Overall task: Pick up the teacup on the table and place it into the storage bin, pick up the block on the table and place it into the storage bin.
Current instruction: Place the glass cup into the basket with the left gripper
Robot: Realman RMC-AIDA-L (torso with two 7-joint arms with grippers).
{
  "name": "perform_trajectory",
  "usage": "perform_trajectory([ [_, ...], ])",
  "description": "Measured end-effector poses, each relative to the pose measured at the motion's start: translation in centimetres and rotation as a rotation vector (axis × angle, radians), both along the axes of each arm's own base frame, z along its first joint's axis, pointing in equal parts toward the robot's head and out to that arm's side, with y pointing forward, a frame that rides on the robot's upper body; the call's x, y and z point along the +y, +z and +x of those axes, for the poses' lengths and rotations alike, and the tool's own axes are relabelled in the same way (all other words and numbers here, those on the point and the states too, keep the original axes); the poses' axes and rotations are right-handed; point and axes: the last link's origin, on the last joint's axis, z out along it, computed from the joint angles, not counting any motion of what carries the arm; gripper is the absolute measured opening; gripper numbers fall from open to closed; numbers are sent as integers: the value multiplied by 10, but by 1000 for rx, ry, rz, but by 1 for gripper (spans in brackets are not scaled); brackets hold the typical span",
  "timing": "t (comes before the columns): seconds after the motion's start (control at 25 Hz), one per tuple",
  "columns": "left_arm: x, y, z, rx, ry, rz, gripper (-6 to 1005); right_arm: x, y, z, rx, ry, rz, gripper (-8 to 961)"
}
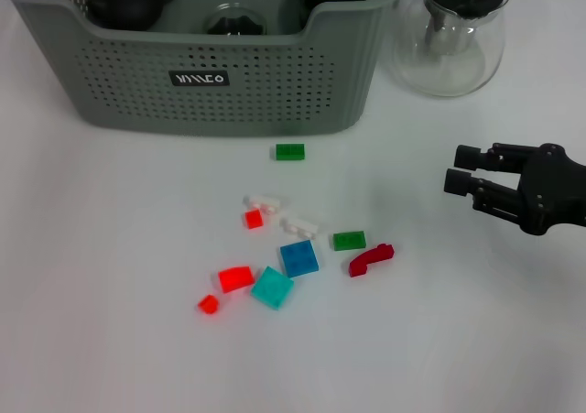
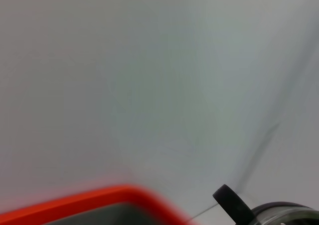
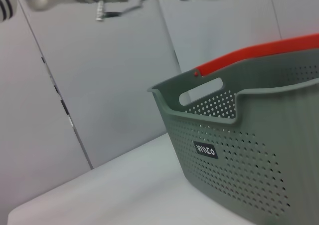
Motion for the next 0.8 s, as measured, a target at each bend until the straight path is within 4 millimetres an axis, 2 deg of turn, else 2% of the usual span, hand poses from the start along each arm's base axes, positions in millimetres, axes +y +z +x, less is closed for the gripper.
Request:
perform_trajectory([
  [0.2, 22, -51, 2, 349, 59, 64, 53, 1, 0, -1, 3, 3, 1, 422],
  [0.4, 24, -92, -6, 624, 58, 124, 55, 3, 0, -3, 4, 6, 5, 422],
  [0.56, 21, -115, -12, 720, 45, 97, 56, 4, 0, -2, 9, -1, 10, 423],
  [0.8, 21, -126, -20, 753, 60, 60, 58, 4, -1, -3, 8, -1, 7, 423],
])
